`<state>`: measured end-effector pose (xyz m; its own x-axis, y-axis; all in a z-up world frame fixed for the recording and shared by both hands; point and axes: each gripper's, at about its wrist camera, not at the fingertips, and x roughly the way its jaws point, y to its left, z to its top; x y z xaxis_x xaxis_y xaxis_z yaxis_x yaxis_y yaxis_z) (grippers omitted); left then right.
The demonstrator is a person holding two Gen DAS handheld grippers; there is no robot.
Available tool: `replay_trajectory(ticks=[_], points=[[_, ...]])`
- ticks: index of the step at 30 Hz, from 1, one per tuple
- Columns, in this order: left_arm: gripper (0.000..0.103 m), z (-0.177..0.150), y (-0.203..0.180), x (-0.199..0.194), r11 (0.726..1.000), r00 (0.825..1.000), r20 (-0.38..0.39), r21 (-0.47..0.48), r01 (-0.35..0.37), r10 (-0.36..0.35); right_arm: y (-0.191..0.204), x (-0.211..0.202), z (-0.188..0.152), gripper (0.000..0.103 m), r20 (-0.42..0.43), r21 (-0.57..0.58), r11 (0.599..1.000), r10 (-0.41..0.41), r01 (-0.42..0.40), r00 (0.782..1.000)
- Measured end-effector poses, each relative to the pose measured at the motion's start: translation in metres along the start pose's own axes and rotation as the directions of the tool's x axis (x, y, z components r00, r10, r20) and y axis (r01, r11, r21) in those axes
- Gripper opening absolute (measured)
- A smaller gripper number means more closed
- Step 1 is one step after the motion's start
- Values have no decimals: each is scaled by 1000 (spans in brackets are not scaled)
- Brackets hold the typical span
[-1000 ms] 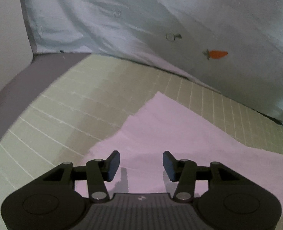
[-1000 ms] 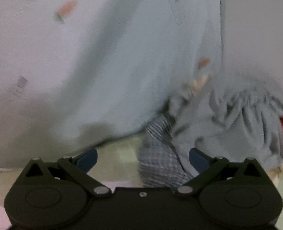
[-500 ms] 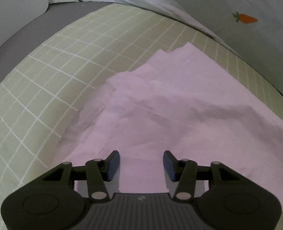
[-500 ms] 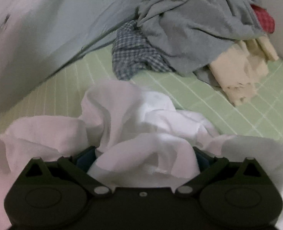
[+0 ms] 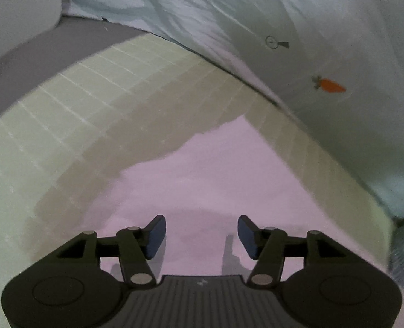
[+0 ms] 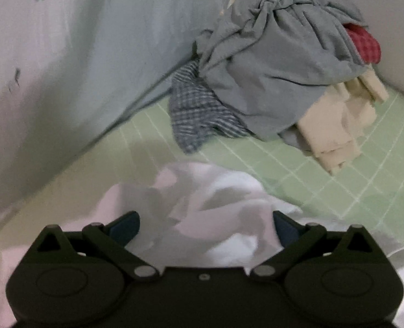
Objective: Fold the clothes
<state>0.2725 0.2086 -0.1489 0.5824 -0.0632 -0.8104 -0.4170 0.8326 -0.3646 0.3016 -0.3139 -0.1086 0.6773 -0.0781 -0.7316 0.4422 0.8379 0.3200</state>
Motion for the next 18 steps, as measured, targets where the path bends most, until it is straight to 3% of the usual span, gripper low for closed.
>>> replay_trajectory(ticks=[3, 7, 9, 14, 18], points=[[60, 8, -12, 13, 996, 998, -33, -71, 57, -59, 6, -9, 7, 103, 22, 74, 997, 20, -21, 1000], [60, 13, -30, 33, 982, 989, -99, -168, 91, -109, 6, -22, 18, 103, 70, 200, 979, 32, -46, 997], [62, 14, -39, 43, 979, 984, -132, -183, 93, -118, 9, -24, 24, 103, 73, 209, 977, 34, -49, 997], [67, 12, -59, 69, 993, 975, -224, -115, -33, 7, 42, -13, 24, 100, 34, -37, 999, 25, -23, 999], [67, 3, -65, 87, 994, 963, -258, -50, -97, 81, 82, 7, 16, 97, -15, -314, 949, -28, 22, 999]])
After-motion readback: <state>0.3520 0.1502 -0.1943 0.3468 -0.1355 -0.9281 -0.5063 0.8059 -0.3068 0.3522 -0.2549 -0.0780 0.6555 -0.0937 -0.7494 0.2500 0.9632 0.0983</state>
